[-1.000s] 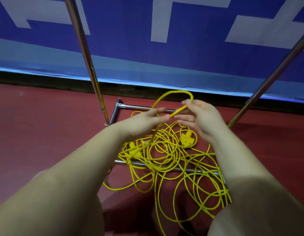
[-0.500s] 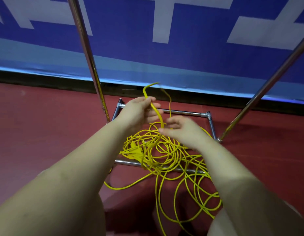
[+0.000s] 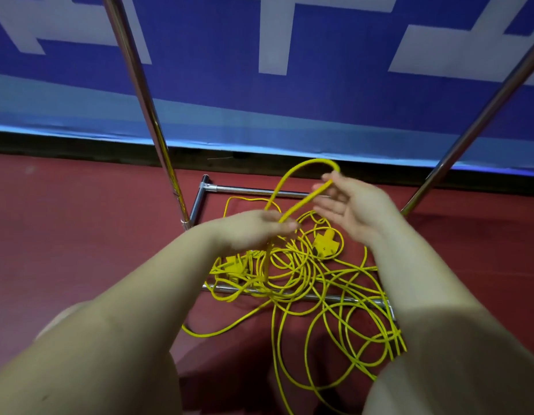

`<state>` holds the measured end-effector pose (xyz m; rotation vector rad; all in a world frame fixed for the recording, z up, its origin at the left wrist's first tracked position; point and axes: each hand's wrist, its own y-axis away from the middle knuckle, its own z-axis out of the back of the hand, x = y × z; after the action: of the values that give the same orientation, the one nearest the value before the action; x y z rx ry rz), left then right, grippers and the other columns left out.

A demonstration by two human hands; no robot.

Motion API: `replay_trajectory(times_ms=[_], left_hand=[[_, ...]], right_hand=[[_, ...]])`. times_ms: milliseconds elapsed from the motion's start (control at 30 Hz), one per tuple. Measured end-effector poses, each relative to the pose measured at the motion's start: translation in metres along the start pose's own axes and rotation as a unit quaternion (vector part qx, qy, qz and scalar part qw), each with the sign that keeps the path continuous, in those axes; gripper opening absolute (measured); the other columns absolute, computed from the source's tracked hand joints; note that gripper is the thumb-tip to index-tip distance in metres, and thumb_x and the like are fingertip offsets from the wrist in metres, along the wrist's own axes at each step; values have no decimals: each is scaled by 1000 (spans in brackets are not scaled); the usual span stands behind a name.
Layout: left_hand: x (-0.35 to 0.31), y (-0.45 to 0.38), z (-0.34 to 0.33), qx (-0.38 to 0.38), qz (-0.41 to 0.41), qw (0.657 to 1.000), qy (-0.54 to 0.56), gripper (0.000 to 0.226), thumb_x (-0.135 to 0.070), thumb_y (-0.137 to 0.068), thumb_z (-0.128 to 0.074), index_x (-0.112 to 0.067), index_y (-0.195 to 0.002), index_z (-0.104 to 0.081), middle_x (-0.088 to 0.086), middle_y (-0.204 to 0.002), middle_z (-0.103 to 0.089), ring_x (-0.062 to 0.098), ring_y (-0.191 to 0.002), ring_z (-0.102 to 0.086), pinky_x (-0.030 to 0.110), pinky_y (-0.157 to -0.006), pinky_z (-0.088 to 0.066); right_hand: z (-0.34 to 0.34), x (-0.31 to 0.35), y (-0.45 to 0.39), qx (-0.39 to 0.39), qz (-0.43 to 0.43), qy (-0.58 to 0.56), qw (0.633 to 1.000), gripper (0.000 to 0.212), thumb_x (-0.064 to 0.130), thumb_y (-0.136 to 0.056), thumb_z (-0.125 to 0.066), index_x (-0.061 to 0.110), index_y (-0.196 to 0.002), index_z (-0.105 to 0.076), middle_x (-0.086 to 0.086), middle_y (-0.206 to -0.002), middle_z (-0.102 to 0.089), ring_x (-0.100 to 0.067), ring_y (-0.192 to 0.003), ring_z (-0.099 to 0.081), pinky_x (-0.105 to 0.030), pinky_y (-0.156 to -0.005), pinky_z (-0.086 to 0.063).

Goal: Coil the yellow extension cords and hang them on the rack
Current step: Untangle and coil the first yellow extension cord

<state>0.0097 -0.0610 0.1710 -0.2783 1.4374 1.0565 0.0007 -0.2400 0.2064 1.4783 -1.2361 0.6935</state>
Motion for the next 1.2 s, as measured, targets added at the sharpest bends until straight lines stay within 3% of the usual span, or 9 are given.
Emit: replay_trajectory(times_ms=[100,233,400,533,667,800,933,1033,1200], left_hand=[[5,-4,-9,10,-7,996,-83,17,-19,-100,-44,-17,-113,-55,1,-97,-65,17,-86,-56,28,-75,-43],[1,-6,-8,-47,-23,999,3,10,-11,-101,-41,-17,-96,-48,3,-84,-64,18,-72,-58,28,-64,-49],[-3,-7,11,-99,-48,990,87,16,-15,-102,-39,-16,-89,-49,2,-81,-68,13,-62,-65,30,-63,-51],[-11,-3,12,-120,-69,968,210,16,-16,-102,-37,-15,-92,-49,-1,-74,-71,11,-59,-68,25,-53,-56],[-23,0,18,-168,-119,885,418,19,-15,-103,-33,-13,-96,-50,2,-70,-71,13,-60,-70,25,-50,-57],[-27,4,27,-166,-155,831,508,20,-19,-103,-33,-11,-104,-52,5,-89,-69,13,-75,-70,28,-56,-58],[-18,-2,21,-130,-109,915,366,19,-26,-101,-37,-17,-110,-51,7,-119,-63,21,-105,-63,34,-84,-50],[-4,-3,11,-39,-54,982,179,29,-30,-100,-37,-19,-119,-55,7,-127,-61,22,-121,-55,35,-102,-40],[2,-3,6,-63,-98,990,-79,20,-23,-100,-44,-18,-111,-60,4,-111,-65,13,-102,-55,31,-99,-40]], right_hand=[[7,13,-2,-37,-11,-219,975,20,25,-98,-44,15,-86,-57,0,-68,-72,-12,-67,-71,-24,-56,-57],[11,15,-5,-38,-7,-251,967,45,27,-97,-45,5,-136,-39,-14,-127,-57,-26,-120,-55,-37,-85,-51],[-2,-6,0,49,-26,58,997,54,19,-91,-54,15,-141,-34,-9,-125,-58,-24,-108,-59,-36,-92,-44],[-12,-37,6,147,-12,395,907,58,18,-81,-70,10,-133,-47,-2,-113,-65,-13,-105,-62,-30,-95,-45],[-24,-54,8,166,17,487,857,21,24,-89,-63,11,-102,-53,-4,-97,-67,-18,-89,-63,-31,-83,-47],[-27,-52,4,128,60,434,890,8,26,-94,-54,19,-95,-58,-10,-102,-67,-31,-101,-62,-42,-92,-47],[-26,-37,5,105,24,262,959,19,19,-100,-40,17,-85,-52,-4,-86,-60,-16,-70,-68,-23,-67,-55],[-18,-18,0,21,27,38,999,21,20,-99,-41,12,-84,-54,-6,-66,-62,-15,-54,-68,-24,-56,-57],[-2,1,-4,-43,19,-211,976,24,24,-100,-40,14,-83,-54,4,-49,-63,-11,-52,-68,-22,-50,-56]])
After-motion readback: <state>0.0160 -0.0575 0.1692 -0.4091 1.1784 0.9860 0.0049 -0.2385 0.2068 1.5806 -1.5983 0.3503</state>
